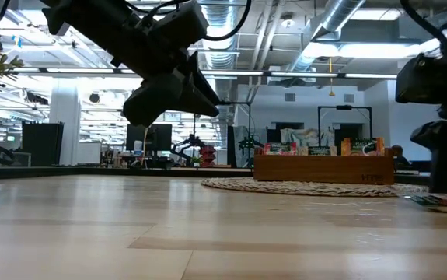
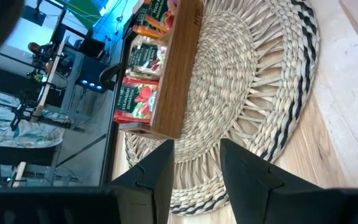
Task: Pick & Place Tea
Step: Put the brown tea bag into the middle section of the wooden organizer
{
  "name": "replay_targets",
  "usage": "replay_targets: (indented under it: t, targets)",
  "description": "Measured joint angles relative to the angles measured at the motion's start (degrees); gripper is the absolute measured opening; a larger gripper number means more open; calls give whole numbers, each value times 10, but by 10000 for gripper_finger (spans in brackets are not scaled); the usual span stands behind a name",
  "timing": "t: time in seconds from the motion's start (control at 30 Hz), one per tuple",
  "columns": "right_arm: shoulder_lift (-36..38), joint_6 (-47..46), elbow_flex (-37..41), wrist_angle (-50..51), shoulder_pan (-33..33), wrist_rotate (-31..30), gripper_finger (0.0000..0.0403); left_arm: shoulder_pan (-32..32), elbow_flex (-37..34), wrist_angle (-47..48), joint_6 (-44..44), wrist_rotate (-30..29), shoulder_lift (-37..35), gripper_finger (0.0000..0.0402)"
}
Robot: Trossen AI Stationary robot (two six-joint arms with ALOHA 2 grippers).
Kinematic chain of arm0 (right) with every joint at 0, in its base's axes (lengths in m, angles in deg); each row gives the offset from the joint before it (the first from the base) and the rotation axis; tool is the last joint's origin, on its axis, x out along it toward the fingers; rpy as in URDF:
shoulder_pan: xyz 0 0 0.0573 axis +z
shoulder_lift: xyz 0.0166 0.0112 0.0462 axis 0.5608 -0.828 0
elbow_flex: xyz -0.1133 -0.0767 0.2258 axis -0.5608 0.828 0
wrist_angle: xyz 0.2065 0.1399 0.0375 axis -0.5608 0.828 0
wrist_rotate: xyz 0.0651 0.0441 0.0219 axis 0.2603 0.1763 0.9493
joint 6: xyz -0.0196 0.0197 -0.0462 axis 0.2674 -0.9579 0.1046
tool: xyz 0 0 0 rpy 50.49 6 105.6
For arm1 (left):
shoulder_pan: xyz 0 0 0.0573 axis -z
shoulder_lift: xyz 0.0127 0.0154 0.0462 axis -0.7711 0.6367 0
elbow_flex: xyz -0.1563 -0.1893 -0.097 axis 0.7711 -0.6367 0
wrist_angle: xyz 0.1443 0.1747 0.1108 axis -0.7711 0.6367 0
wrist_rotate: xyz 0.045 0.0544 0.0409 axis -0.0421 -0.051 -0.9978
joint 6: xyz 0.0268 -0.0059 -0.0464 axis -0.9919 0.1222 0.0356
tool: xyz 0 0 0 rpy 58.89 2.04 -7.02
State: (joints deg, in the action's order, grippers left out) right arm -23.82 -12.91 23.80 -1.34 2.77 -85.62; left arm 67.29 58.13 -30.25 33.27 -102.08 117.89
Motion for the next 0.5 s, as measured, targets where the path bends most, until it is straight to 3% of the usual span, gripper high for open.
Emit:
replay_targets:
  t: [0.27, 0.5]
  targets:
    - [-1, 11, 0, -70, 0, 17, 19, 0, 0, -1, 11, 7, 0, 122]
    - [0, 44, 0, -168, 0, 35, 9, 0, 0, -1, 30, 56, 0, 122]
